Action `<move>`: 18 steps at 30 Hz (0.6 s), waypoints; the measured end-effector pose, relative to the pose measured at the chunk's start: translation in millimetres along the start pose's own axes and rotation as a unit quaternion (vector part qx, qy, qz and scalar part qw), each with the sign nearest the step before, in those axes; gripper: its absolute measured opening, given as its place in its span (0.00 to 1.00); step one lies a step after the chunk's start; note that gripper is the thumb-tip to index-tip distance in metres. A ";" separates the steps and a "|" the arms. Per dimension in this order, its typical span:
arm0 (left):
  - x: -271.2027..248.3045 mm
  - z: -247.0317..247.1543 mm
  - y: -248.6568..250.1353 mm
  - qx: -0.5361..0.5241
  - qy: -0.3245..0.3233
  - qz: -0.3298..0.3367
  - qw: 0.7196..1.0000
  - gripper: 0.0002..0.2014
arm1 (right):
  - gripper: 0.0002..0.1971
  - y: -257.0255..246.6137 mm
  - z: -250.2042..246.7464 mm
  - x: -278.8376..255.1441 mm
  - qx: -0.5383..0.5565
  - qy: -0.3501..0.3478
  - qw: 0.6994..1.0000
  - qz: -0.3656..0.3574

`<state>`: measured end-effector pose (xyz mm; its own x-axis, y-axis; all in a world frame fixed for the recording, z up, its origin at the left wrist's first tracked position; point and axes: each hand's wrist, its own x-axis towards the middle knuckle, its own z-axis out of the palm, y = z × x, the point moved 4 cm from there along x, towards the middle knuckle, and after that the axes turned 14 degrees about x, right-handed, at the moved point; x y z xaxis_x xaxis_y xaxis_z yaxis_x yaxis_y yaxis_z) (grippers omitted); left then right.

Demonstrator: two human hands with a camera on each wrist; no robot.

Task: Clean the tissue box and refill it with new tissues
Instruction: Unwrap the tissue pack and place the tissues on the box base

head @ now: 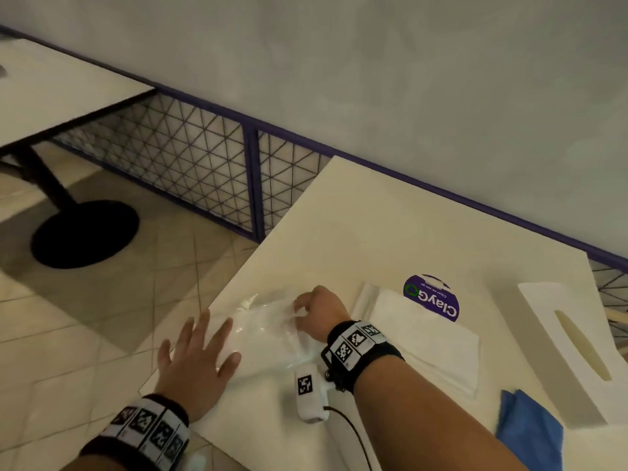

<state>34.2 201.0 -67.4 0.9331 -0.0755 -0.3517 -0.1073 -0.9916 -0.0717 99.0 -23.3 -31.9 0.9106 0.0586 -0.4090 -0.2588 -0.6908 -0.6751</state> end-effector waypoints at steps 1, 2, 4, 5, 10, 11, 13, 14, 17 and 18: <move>0.6 1.8 -1.4 -0.003 0.003 0.008 1.000 0.36 | 0.10 -5.5 2.6 2.2 -0.022 -0.010 1.000 -0.011; 1.2 3.5 -2.4 -0.006 0.004 0.014 1.000 0.39 | 0.09 -9.1 5.6 4.1 -0.028 -0.020 0.999 -0.013; 2.4 6.6 -4.3 -0.015 0.008 0.019 1.000 0.41 | 0.09 -15.6 12.1 5.7 -0.008 -0.039 0.999 -0.018; 2.6 7.7 -4.8 -0.023 0.011 0.022 0.999 0.41 | 0.11 -17.7 15.7 6.7 -0.006 -0.041 0.999 -0.031; 0.5 14.6 -7.6 -0.035 0.021 0.039 0.998 0.38 | 0.24 -27.3 25.6 10.9 -0.228 -0.058 0.971 -0.043; 0.8 15.4 -7.7 -0.035 0.021 0.038 0.998 0.38 | 0.29 -28.6 26.5 11.5 -0.261 -0.066 0.962 -0.034; 0.2 17.3 -7.3 -0.035 0.021 0.038 0.998 0.38 | 0.36 -26.9 29.1 13.4 -0.289 -0.085 0.953 -0.012; -0.4 18.7 -7.0 -0.038 0.021 0.039 0.998 0.38 | 0.38 -26.3 29.3 13.4 -0.283 -0.092 0.955 0.006; -2.1 22.8 -6.2 -0.050 0.025 0.042 0.998 0.42 | 0.47 -16.5 30.0 16.7 -0.199 -0.102 0.970 0.095; -2.4 23.6 -6.1 -0.052 0.026 0.045 0.997 0.44 | 0.49 -13.9 31.7 17.9 -0.178 -0.107 0.972 0.111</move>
<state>24.5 209.8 -88.2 0.9385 -0.1666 -0.3024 -0.1573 -0.9860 0.0553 108.6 10.3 -49.3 0.7471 0.0008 -0.6647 -0.2794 -0.9070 -0.3152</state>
